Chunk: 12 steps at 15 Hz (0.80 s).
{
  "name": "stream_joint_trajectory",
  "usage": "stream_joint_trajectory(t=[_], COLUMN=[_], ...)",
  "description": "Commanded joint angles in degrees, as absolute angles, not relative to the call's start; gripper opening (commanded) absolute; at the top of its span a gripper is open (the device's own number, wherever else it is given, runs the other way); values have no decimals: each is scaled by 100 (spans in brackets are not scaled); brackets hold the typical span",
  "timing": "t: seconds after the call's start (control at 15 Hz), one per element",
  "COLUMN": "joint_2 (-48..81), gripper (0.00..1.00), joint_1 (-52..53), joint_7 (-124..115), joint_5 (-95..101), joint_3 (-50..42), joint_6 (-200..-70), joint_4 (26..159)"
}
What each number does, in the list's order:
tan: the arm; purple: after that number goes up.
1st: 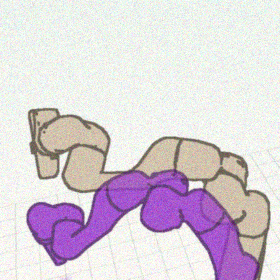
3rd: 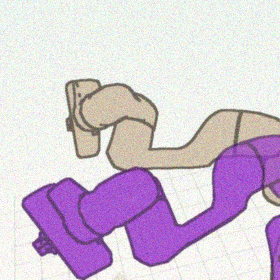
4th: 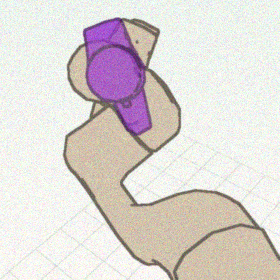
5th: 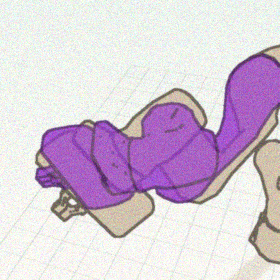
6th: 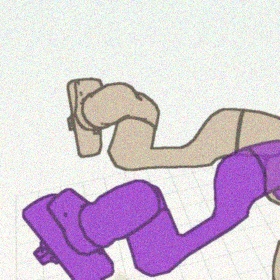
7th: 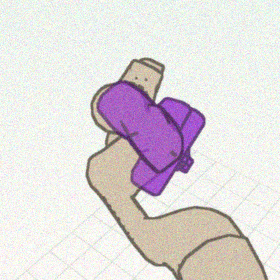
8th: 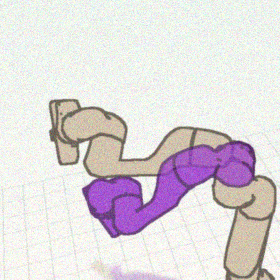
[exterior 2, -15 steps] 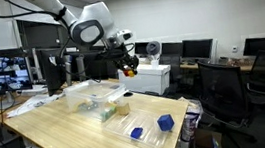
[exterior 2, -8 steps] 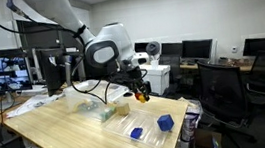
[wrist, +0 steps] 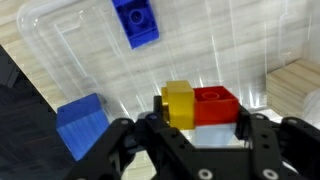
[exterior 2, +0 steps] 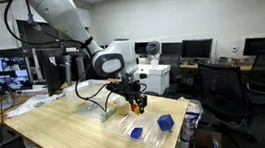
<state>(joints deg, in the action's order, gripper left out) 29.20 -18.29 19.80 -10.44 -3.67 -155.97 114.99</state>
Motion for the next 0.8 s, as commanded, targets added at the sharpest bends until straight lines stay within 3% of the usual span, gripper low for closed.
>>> stream_joint_trajectory(t=[0.0, 0.2, 0.27, 0.53, 0.73], joint_2=[3200, 3350, 3379, 3462, 3470], gripper=[36, 36, 86, 100, 100], joint_1=[-1835, -1788, -1800, -1764, -1746], joint_7=[1731, 1653, 1649, 1561, 1556], joint_5=[-903, -878, -901, -905, -907], joint_3=[-348, -379, -358, -359, -341], joint_6=[-15233, -15050, -15018, -14870, -14853], joint_4=[11131, 10941, 10902, 10783, 10757])
